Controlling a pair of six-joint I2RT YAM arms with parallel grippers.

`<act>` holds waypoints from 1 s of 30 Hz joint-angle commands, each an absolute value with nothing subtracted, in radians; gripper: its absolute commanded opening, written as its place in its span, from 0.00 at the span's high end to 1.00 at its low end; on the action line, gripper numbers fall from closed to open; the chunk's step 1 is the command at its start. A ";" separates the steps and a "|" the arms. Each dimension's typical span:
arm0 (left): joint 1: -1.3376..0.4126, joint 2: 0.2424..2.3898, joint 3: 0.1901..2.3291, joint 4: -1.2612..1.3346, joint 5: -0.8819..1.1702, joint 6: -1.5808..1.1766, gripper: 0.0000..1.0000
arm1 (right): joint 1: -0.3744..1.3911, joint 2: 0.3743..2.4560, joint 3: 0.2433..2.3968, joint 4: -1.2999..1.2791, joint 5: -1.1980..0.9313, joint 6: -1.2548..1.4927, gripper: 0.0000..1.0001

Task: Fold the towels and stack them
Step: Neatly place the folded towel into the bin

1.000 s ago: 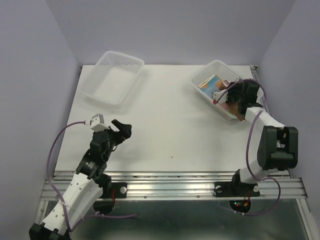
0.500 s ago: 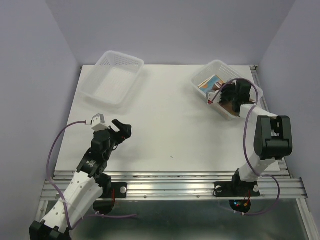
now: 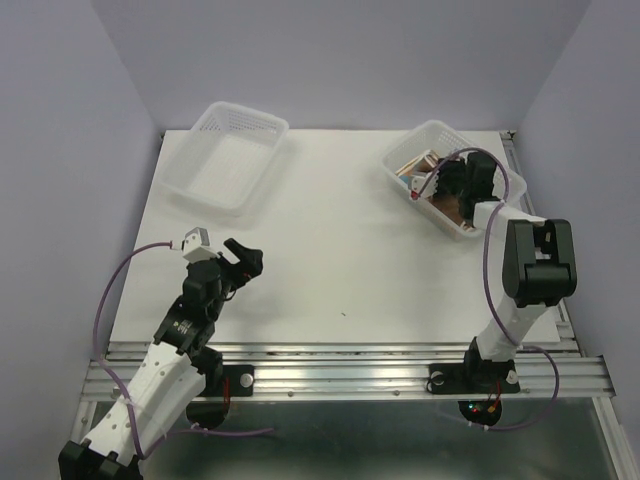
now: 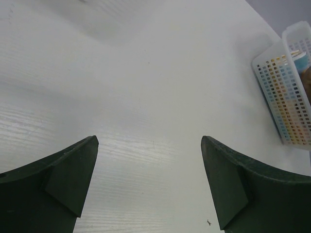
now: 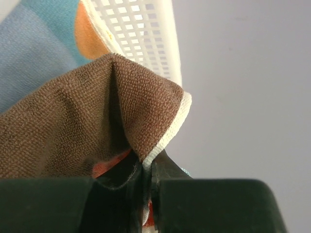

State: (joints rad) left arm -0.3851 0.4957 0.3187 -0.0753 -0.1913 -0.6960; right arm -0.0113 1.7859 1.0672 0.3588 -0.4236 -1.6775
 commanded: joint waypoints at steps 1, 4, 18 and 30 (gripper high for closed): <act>-0.390 0.503 0.324 -0.046 -0.209 -0.689 0.01 | -0.002 1.804 1.121 0.456 -0.436 -1.657 0.87; -0.390 0.503 0.322 -0.049 -0.209 -0.689 0.01 | -0.002 1.798 1.120 0.468 -0.437 -1.634 0.37; -0.390 0.477 0.341 -0.052 -0.230 -0.696 0.01 | -0.002 1.421 1.095 0.740 -0.381 -0.623 0.00; -0.390 0.635 0.526 -0.204 -0.423 -0.854 0.01 | -0.002 1.017 1.045 0.059 0.136 0.415 0.00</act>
